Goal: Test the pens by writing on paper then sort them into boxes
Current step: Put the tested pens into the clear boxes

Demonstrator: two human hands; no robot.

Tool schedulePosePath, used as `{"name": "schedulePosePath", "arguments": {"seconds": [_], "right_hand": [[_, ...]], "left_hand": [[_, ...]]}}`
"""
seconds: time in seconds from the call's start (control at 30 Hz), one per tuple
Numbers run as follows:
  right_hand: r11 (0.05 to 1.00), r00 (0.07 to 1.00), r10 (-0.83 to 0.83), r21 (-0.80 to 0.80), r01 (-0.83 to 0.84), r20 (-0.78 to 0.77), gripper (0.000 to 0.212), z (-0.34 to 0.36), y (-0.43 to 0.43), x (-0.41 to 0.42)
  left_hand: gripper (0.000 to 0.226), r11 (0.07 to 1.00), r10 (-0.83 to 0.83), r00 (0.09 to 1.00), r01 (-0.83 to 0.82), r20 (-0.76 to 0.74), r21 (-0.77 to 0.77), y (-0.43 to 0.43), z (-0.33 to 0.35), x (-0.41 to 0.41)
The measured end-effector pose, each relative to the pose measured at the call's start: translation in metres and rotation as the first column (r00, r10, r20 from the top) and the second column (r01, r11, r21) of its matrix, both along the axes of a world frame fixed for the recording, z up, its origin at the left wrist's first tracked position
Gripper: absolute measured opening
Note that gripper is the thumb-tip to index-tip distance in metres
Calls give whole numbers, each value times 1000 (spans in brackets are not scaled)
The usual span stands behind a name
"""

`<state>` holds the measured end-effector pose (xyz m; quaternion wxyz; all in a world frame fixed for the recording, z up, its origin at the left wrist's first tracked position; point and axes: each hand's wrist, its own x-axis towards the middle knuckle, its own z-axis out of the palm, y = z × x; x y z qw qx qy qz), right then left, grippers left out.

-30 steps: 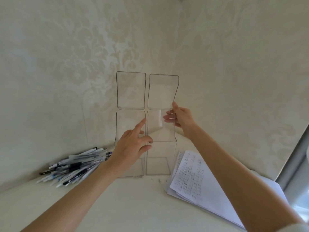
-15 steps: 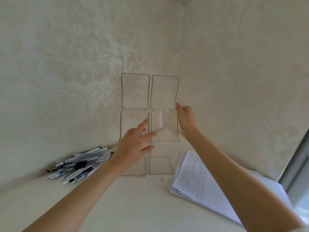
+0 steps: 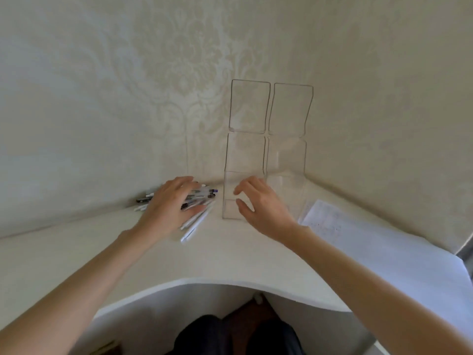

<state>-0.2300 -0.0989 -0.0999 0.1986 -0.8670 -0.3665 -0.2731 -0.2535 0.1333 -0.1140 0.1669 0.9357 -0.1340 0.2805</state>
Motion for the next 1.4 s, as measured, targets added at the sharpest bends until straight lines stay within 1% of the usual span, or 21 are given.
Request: {"name": "schedulePosePath", "arguments": {"seconds": [0.1, 0.2, 0.27, 0.33, 0.4, 0.47, 0.53, 0.6, 0.67, 0.7, 0.77, 0.83, 0.9, 0.97, 1.03, 1.13, 1.23, 1.33, 1.4], "right_hand": [[994, 986, 58, -81, -72, -157, 24, -27, 28, -10], [990, 926, 34, -114, -82, -376, 37, -50, 54, -10], [990, 887, 8, -119, -71, -462, 46, -63, 72, -6], [987, 885, -18, -149, -58, -464, 51, -70, 88, 1], [984, 894, -39, -174, -44, -446, 52, -72, 101, 9], [979, 887, -63, -199, -33, -458, 54, -73, 109, 18], [972, 873, -89, -232, -28, -480, 55, -74, 115, 26], [972, 874, -99, -234, -17, -475, 53, -78, 116, 29], [984, 883, -84, -177, 2, -461, 49, -82, 113, 29], [990, 888, -70, -141, 6, -455, 45, -82, 110, 28], [996, 889, -44, -84, 7, -455, 37, -80, 101, 26], [998, 878, -36, -59, 9, -477, 31, -77, 94, 22], [998, 866, -65, -51, 46, -495, 33, -76, 92, 18], [990, 844, -139, -82, 113, -518, 44, -77, 93, 14], [983, 824, -181, -119, 138, -537, 51, -76, 97, 12], [984, 813, -156, -155, 82, -561, 50, -71, 102, 13], [981, 822, -117, -193, 8, -558, 49, -68, 101, 17], [985, 832, -72, -168, -26, -550, 46, -68, 97, 20], [992, 845, -40, -126, -32, -533, 44, -69, 94, 20]], "left_hand": [[47, 997, 40, 996, -45, -78, -58, 18, -24, -17], [44, 993, 71, 987, -84, -143, -84, 32, -48, -26], [43, 990, 81, 979, -101, -187, -103, 43, -61, -28], [40, 983, 106, 978, -130, -180, -126, 56, -68, -26], [39, 978, 136, 983, -153, -125, -142, 70, -70, -19], [38, 983, 129, 989, -137, -70, -126, 82, -64, -5], [39, 989, 99, 993, -105, -61, -106, 89, -52, 15], [39, 991, 79, 992, -88, -97, -97, 87, -39, 39], [43, 994, 78, 984, -89, -162, -65, 77, -31, 61], [48, 995, 87, 976, -94, -200, -28, 71, -30, 71], [56, 990, 124, 955, -101, -271, 96, 61, -29, 85], [56, 973, 177, 924, -113, -339, 201, 54, -31, 89], [55, 961, 240, 882, -157, -405, 228, 48, -32, 85], [55, 949, 301, 853, -221, -426, 226, 42, -34, 73], [57, 938, 342, 846, -278, -409, 209, 37, -37, 59], [51, 932, 356, 828, -348, -433, 102, 33, -42, 40], [39, 918, 372, 823, -395, -429, 38, 38, -42, 26], [27, 901, 383, 852, -430, -358, -60, 46, -39, 22], [23, 887, 394, 854, -450, -341, -104, 49, -37, 20]]}}
